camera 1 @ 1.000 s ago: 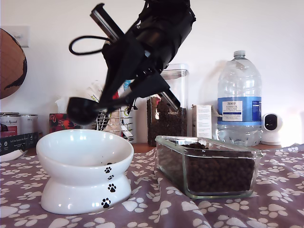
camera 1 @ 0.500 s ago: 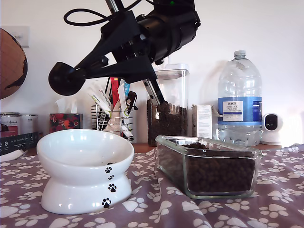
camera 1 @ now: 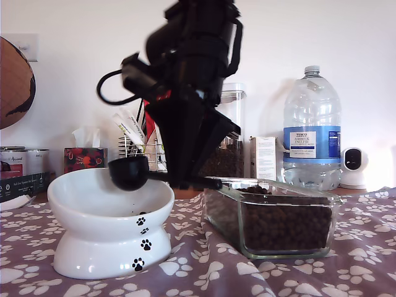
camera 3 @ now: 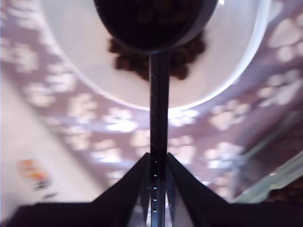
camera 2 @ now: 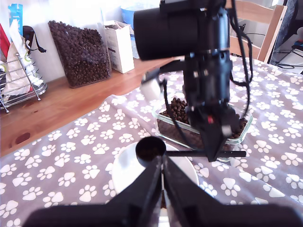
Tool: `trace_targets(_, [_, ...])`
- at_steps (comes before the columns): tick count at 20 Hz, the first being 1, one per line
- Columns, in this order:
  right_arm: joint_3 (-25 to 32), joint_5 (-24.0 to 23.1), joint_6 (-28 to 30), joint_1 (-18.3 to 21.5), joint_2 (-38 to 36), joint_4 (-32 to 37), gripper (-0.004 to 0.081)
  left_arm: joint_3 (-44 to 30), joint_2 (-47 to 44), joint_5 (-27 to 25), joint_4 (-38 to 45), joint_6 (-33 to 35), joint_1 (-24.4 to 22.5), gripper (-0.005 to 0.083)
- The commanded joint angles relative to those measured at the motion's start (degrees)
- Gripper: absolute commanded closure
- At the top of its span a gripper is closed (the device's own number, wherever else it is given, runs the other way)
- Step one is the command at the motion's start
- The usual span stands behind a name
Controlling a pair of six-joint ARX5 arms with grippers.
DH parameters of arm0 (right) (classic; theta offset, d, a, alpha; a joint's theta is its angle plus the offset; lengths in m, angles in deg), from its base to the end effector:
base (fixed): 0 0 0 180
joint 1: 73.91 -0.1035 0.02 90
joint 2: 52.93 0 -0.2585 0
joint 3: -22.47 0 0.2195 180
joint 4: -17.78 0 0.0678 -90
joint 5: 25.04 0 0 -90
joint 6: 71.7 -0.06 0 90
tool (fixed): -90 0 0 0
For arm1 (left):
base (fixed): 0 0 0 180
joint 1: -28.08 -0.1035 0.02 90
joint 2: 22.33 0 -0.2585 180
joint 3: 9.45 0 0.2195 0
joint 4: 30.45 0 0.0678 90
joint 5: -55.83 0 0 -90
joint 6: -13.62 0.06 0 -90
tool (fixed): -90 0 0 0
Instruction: Measure one spoon of cat food and pour it into the food bowl
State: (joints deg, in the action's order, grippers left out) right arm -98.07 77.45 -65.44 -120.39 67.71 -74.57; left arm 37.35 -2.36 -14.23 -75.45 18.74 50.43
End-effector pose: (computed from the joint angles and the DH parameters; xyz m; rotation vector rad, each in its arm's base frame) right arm 0.2425 0.2742 0.1993 -0.5671 1.5619 0.8793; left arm 0.0763 -0.0535 0.2521 0.0914 0.2914 -0.7458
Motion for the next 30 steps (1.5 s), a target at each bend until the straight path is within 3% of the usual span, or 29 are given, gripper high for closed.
trace_targets(1, [-0.1, -16.8, 1.6, -3.4, -1.1, 0.9, 0.0783, -0.7, -0.1, -0.4, 0.5, 0.5, -0.1, 0.0793])
trace_targets(6, [-0.1, -47.5, 6.3, -10.3, -1.1, 5.3, 0.0783, -0.7, -0.2, -1.4, 0.4, -3.2, -0.1, 0.0793])
trace_targets(10, [-0.1, -61.1, 11.3, -13.0, -1.1, 10.4, 0.0783, 0.5, -1.8, -2.0, -3.2, -9.3, -0.1, 0.0793])
trace_targets(16, [-0.1, -70.6, 12.8, -15.3, -1.1, 5.9, 0.0783, 8.1, -4.3, -5.2, -13.2, -9.7, -0.1, 0.0793])
trace_targets(19, [-0.1, -71.8, 13.3, -18.6, -1.1, 5.0, 0.0783, 8.7, -4.3, -5.2, -13.5, -9.7, -0.1, 0.0793])
trace_targets(23, [-0.1, -77.5, 13.5, -22.3, -1.1, 2.3, 0.0783, 8.7, -4.3, -5.4, -14.6, -9.7, -0.1, 0.0793])
trace_targets(30, [0.4, -86.7, 15.2, -22.6, 1.9, -0.9, 0.0783, 11.2, -4.3, -3.7, -14.5, -12.5, -0.1, 0.0793])
